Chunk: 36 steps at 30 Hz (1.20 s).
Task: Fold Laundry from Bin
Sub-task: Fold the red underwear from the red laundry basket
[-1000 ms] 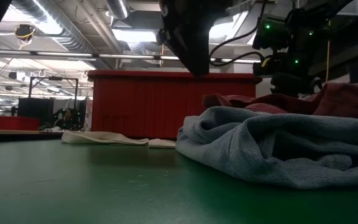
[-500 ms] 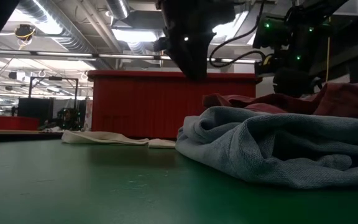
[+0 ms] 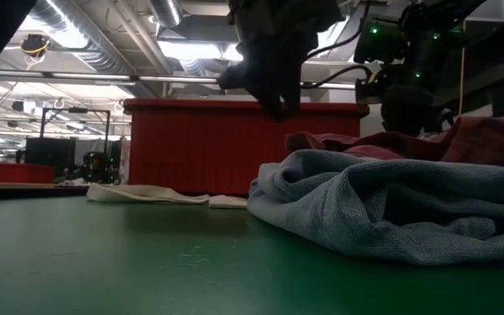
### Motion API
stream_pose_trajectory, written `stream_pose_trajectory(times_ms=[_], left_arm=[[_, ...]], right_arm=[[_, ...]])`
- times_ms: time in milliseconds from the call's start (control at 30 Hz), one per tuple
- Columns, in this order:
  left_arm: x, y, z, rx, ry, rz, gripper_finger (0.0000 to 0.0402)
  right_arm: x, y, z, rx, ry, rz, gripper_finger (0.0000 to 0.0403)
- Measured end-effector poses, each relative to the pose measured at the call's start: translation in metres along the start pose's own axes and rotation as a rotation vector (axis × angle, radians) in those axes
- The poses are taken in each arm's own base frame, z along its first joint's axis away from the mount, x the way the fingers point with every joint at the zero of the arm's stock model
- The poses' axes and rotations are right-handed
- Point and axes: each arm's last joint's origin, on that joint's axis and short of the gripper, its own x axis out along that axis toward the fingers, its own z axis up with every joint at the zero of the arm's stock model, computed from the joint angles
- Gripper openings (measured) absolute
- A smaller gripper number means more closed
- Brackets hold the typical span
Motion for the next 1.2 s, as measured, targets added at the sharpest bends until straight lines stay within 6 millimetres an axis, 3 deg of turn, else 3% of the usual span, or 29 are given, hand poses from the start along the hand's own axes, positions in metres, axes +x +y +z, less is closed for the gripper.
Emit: stream_pose_trajectory(times_ms=[400,633,867,1200], left_arm=[[0.000,-0.003,0.007,0.056,-0.073,-0.026,0.0126],[0.016,-0.002,0.003,-0.014,-0.044,-0.008,0.0126],[0.030,0.008,-0.004,-0.165,0.009,0.032,0.0126],[0.037,0.011,0.001,-0.221,-0.021,-0.023,0.0126]], right_arm=[[0.000,0.000,0.000,0.000,0.000,0.000,0.0179],[0.000,0.000,-0.002,-0.001,0.020,-0.004,0.0179],[-0.016,-0.002,-0.009,-0.021,0.013,-0.003,0.0179],[-0.031,-0.003,-0.013,-0.018,-0.053,0.008,0.0179]])
